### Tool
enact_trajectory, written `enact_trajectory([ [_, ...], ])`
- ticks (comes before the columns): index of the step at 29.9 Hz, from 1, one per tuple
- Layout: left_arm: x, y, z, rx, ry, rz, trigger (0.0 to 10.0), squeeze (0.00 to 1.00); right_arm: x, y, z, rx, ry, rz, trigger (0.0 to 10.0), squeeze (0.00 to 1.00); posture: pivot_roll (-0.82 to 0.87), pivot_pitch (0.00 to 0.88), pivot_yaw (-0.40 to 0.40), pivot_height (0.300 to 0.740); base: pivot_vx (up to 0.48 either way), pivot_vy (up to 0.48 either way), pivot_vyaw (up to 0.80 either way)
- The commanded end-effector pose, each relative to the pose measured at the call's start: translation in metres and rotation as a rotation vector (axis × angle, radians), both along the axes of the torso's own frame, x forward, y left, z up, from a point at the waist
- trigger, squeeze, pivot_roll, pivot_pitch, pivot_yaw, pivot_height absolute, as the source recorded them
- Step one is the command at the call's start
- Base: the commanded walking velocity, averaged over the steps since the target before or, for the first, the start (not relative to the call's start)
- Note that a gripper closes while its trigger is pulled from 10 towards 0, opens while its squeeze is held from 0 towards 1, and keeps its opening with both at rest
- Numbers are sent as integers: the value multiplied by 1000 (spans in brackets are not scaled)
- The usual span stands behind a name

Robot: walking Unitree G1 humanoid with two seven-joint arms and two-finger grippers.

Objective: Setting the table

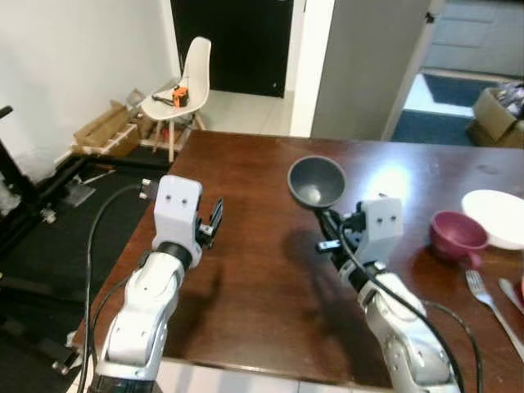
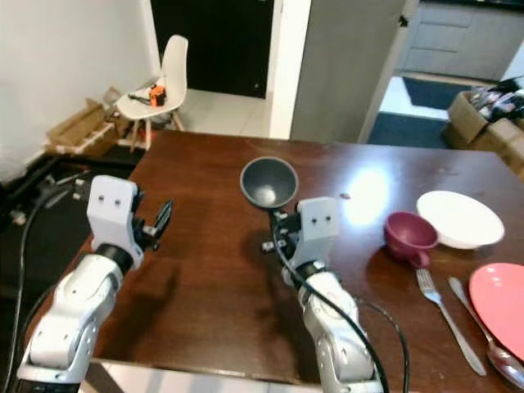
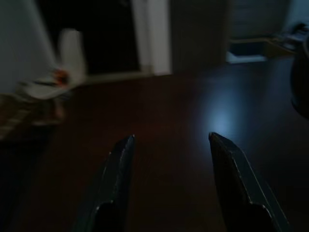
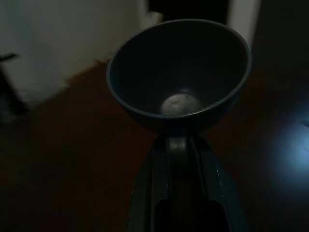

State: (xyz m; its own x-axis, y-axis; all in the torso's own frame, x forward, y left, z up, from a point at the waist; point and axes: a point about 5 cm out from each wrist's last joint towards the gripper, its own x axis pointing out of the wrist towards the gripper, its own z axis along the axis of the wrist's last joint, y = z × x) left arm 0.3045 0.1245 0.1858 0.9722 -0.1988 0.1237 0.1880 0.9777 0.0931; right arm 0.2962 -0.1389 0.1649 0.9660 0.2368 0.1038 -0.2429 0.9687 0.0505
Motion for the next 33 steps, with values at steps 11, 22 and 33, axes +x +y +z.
enact_trajectory([
  [11, -1, 1, -1, -4, 16, -3, 10000, 0, -1, -1, -3, 2, 9, -6, 10000, 0, -77, 4, 49, 740, -285, 0, 0],
  [22, -1, 0, 0, -1, 15, -7, 10000, 0, -1, -1, -4, 3, 8, -10, 10000, 0, -77, 7, 51, 740, -287, 0, 0],
  [33, -1, 0, 0, -1, 18, -9, 10000, 0, 0, -2, -4, 4, 10, -13, 10000, 0, -78, 7, 53, 740, -269, 0, 0],
])
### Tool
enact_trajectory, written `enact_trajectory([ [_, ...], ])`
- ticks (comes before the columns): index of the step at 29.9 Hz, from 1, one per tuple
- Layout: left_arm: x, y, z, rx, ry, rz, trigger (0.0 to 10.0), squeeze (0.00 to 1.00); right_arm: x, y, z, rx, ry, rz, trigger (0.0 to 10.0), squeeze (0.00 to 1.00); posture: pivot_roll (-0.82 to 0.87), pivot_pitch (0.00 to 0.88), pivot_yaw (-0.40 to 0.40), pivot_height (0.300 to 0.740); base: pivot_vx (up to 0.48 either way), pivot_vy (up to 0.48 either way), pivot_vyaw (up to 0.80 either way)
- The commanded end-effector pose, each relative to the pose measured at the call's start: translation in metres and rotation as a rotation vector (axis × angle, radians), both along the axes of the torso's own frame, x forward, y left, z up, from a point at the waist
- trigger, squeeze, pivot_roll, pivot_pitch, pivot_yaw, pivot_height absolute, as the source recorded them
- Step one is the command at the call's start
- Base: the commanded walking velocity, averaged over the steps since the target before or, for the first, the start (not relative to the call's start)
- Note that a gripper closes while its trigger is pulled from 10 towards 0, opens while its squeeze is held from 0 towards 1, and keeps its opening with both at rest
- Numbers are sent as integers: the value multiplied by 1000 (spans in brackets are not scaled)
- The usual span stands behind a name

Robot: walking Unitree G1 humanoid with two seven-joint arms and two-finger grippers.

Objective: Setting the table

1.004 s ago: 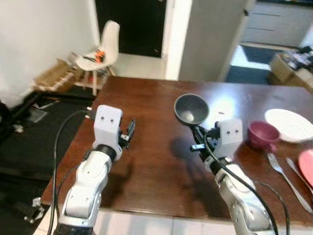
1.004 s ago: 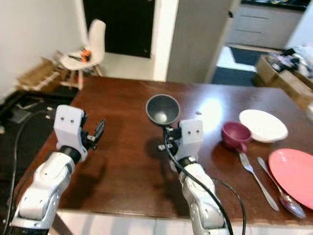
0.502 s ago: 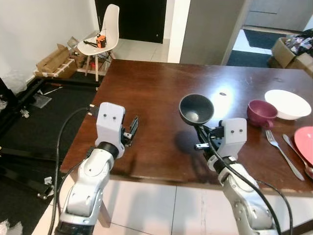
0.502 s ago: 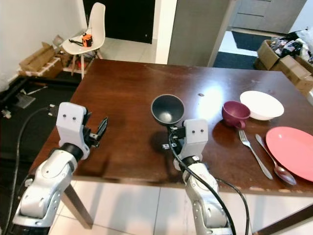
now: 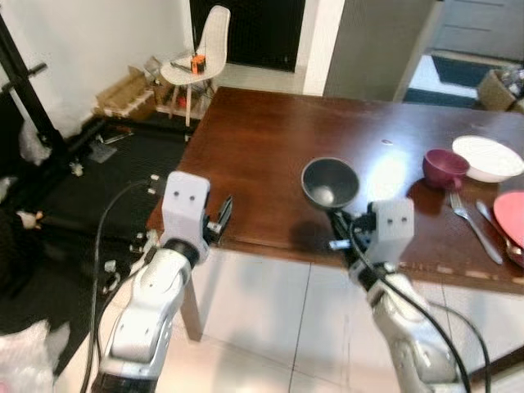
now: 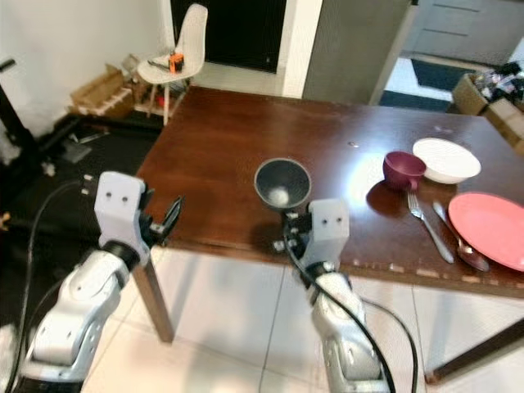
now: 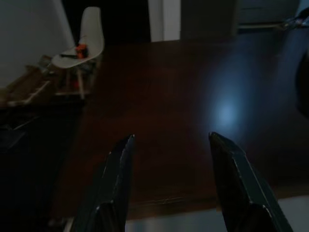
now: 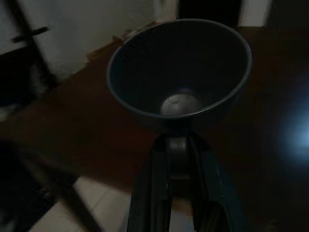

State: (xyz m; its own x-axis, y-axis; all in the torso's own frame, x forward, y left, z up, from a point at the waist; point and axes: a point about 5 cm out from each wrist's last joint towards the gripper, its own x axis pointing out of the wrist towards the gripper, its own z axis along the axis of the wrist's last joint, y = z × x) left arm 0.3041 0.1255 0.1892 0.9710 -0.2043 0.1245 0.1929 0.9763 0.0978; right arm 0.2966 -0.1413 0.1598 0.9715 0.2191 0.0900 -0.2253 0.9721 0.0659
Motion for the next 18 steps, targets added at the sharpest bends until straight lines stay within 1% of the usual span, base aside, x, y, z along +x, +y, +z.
enact_trajectory([
  [1, -1, -1, -4, -6, 20, -4, 10000, 0, -1, 1, 1, -8, -7, 4, 10000, 0, -78, 8, 53, 740, -266, 0, 0],
  [9, 0, -1, -4, -8, 20, -3, 10000, 0, -1, 0, 1, -9, -7, 2, 10000, 0, -79, 7, 54, 740, -251, 0, 0],
  [18, 0, -1, -4, -10, 19, -5, 10000, 0, 0, 0, 1, -4, -10, 0, 10000, 0, -80, 6, 54, 740, 0, 0, 0],
])
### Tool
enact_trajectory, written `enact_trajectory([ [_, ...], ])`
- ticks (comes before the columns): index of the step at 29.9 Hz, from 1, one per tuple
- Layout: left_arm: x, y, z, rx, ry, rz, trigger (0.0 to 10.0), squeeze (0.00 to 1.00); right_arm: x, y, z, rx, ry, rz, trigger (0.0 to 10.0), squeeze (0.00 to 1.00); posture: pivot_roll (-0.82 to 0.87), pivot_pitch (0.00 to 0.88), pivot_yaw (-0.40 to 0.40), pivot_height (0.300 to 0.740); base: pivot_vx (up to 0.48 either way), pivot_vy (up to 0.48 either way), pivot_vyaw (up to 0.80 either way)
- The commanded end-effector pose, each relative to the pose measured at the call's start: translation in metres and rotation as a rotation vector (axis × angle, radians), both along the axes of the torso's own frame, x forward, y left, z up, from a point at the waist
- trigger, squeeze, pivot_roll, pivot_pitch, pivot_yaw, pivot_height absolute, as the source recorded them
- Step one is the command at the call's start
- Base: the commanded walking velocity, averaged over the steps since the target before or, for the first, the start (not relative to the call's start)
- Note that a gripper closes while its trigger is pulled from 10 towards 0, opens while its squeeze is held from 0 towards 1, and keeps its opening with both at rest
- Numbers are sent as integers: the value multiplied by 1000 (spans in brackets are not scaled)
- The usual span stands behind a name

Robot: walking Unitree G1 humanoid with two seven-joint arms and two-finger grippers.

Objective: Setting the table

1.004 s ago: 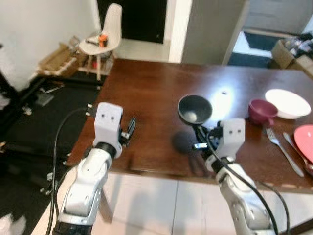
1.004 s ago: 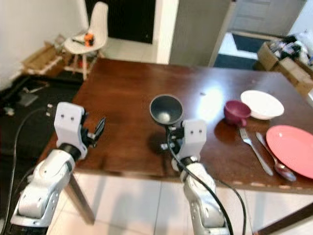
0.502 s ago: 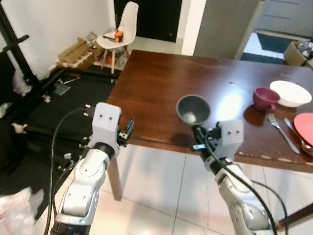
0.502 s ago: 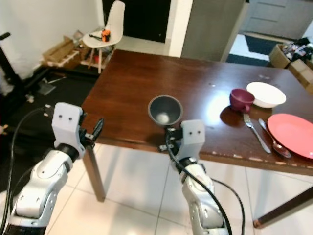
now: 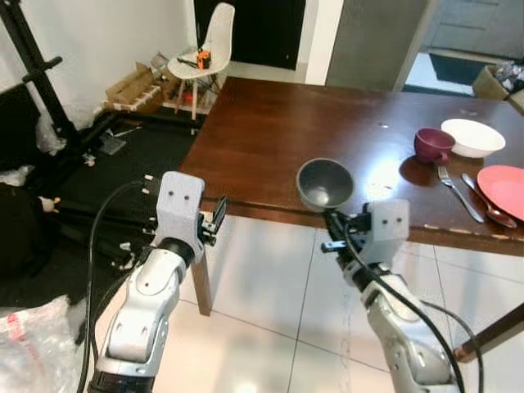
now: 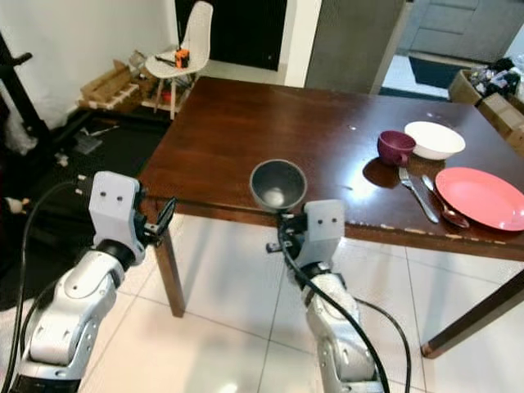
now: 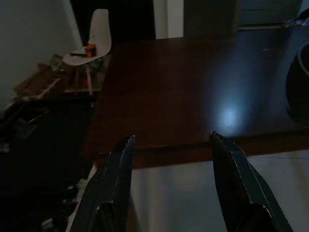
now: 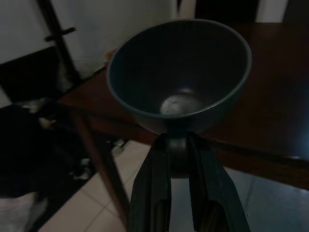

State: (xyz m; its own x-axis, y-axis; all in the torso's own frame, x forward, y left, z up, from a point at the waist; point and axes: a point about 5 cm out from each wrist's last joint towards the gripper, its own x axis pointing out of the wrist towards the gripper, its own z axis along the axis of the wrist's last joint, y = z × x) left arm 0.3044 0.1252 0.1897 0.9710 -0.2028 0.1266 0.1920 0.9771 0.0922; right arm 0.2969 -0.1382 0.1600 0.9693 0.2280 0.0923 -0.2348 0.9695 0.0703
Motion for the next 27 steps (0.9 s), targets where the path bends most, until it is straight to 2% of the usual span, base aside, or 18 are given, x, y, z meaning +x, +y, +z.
enact_trajectory([
  [1, -1, -1, -5, -7, 19, -8, 10000, 0, 0, -3, 1, -9, -8, -10, 10000, 0, -81, 5, 53, 740, 0, 0, 0],
  [5, -1, -2, -5, -9, 20, -11, 10000, 0, 0, -4, 1, -6, -4, -9, 10000, 0, -81, 3, 52, 740, 0, 0, 0],
  [27, 1, 4, -14, -36, 63, 15, 10000, 0, 1, -4, -1, 7, 14, -1, 10000, 0, -82, 0, 48, 740, 0, 0, -788],
])
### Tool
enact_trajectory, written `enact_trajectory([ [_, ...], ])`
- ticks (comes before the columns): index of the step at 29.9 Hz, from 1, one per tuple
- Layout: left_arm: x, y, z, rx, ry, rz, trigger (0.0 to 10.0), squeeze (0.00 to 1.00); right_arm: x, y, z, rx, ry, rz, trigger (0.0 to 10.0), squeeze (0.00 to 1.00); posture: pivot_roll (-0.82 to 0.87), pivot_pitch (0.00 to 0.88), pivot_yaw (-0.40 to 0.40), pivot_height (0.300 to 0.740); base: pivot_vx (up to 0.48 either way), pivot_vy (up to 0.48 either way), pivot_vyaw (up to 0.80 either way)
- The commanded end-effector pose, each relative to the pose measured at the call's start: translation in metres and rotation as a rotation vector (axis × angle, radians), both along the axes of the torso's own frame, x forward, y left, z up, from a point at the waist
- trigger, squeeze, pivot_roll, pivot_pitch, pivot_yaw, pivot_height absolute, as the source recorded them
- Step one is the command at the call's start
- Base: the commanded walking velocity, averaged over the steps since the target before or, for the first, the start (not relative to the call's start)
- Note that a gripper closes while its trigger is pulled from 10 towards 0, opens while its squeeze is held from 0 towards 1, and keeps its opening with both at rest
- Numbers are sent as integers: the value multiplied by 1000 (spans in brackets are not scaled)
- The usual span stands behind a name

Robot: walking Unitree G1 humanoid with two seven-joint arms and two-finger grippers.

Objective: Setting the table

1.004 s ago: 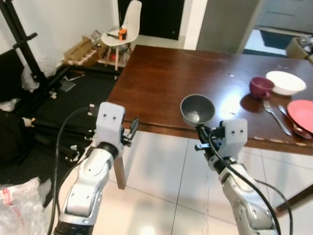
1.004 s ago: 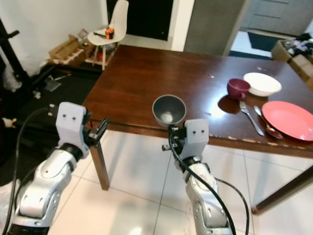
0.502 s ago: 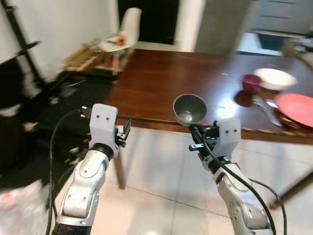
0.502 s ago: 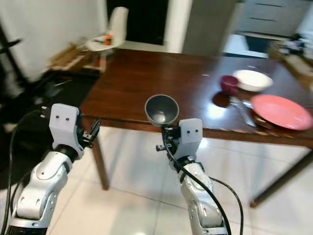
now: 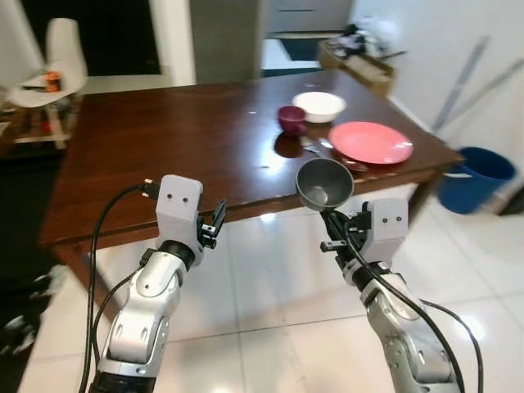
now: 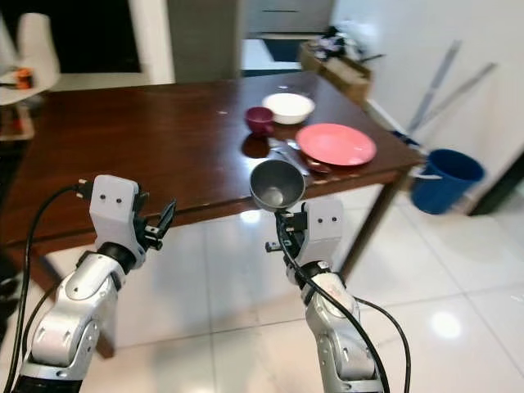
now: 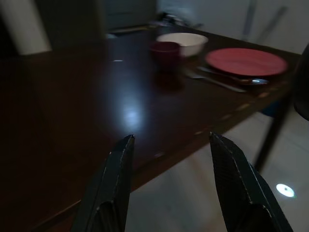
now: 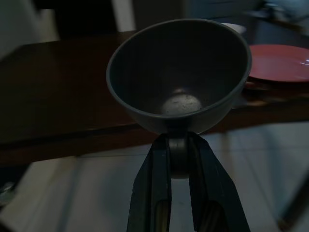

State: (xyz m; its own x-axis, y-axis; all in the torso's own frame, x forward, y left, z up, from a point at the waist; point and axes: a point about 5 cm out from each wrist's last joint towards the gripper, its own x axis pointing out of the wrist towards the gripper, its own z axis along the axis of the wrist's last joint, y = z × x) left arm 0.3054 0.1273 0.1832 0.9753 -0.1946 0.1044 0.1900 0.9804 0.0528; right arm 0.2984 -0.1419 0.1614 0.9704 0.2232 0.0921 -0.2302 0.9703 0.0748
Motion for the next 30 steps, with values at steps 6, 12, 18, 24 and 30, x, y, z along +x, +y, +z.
enact_trajectory([
  [6, -1, 4, -11, -5, 42, 16, 10000, 0, -1, 0, -3, 2, 16, 9, 10000, 0, -80, 0, 47, 740, 0, 0, -788],
  [12, -2, 5, -16, 7, 56, 21, 10000, 0, -1, 1, -4, 2, 19, 13, 10000, 0, -80, 2, 48, 740, 0, 0, -788],
  [18, -1, 6, -15, 5, 55, 23, 10000, 0, -2, 2, -5, 3, 21, 17, 10000, 0, -77, 5, 47, 740, 0, 0, -788],
  [24, -1, 6, -15, 5, 54, 22, 10000, 0, -1, 2, -4, 4, 20, 17, 10000, 0, -77, 6, 47, 740, 0, 0, -788],
  [30, -1, 4, -15, 4, 51, 19, 10000, 0, -2, 2, -4, 3, 21, 16, 10000, 0, -78, 6, 48, 740, 0, 0, -788],
])
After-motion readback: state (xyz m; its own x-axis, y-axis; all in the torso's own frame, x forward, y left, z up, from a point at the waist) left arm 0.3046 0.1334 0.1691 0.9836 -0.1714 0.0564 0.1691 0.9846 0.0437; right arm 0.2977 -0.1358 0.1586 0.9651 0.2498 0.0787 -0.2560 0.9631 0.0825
